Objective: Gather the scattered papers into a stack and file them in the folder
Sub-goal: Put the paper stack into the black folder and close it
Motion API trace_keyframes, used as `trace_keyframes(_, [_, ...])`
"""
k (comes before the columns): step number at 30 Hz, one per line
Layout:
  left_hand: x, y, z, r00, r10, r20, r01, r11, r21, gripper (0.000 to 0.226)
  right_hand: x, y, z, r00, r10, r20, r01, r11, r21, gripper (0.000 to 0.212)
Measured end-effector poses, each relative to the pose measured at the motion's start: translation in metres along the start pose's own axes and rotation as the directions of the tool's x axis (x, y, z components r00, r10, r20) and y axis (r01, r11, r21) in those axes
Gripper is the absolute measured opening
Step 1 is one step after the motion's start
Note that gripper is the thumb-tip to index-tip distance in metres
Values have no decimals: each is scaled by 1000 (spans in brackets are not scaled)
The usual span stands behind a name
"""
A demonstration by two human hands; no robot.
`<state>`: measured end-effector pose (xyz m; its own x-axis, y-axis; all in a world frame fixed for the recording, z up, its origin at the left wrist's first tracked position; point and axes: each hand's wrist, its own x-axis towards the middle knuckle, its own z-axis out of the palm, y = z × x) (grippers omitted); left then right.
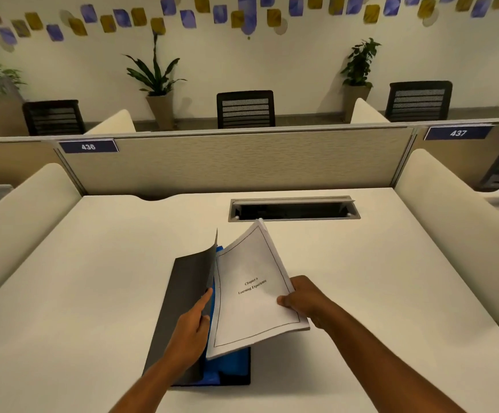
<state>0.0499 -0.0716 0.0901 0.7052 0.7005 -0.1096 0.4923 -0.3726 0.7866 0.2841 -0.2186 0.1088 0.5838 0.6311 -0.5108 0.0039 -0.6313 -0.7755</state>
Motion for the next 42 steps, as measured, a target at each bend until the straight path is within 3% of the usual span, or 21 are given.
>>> trace_keyframes(8, [-7, 15, -13, 1000, 23, 0, -23, 999, -26, 55, -11, -21, 37, 982, -152, -113, 125, 969, -213, 30])
trace_keyframes(13, [-8, 18, -14, 1000, 22, 16, -22, 1000, -17, 55, -19, -22, 62, 973, -190, -135, 152, 957, -247, 36])
trace_keyframes(23, [-11, 31, -3, 998, -6, 55, 8, 999, -41, 55, -15, -22, 104, 988, -72, -137, 58, 993, -101, 41])
trace_keyframes(33, [-9, 40, 6, 999, 22, 35, -18, 995, -94, 55, -2, -25, 139, 992, -13, -127, -7, 988, -156, 21])
trace_keyframes(42, [-8, 34, 12, 998, 2, 61, 1, 999, -42, 57, 11, -13, 140, 997, -36, -70, 18, 971, -240, 27])
